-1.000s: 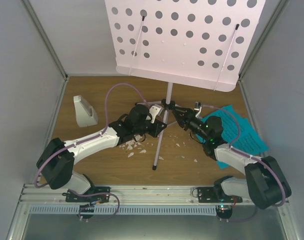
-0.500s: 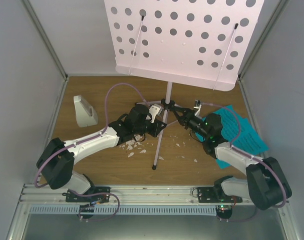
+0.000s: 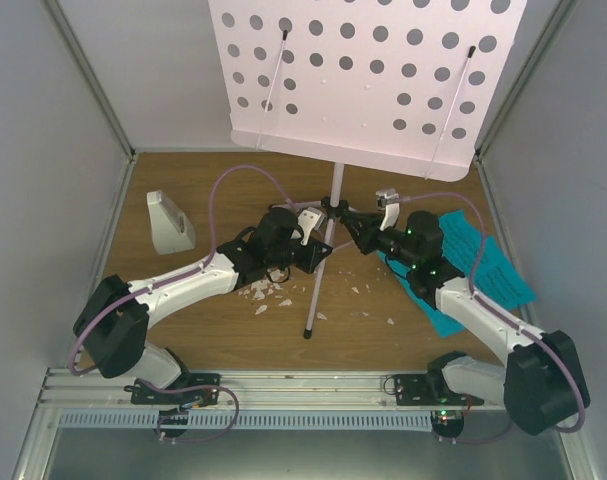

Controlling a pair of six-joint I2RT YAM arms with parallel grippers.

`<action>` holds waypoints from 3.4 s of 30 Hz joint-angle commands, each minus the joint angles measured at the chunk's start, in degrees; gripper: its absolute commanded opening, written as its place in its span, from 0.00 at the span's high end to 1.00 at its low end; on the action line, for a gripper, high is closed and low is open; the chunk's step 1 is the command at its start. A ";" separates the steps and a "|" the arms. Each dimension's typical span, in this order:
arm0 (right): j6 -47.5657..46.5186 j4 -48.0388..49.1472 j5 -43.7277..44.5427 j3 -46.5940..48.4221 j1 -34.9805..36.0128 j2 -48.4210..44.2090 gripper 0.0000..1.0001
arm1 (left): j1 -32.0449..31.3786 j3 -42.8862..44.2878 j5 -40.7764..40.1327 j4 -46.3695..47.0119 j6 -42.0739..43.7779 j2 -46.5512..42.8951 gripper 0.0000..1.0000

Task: Pack up the instrument practice props

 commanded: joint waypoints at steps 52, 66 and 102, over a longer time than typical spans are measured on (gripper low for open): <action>-5.62 5.95 -11.40 3.02 -4.21 5.40 0.69 | 0.41 4.58 0.05 -4.20 1.33 1.87 1.00; -28.83 -6.15 -2.16 3.58 -0.94 -0.10 0.95 | 0.41 5.61 0.29 -5.38 1.29 2.35 1.00; 40.70 19.05 4.21 -17.03 -0.47 -16.22 0.17 | 0.41 5.39 0.08 -5.00 0.94 2.08 1.00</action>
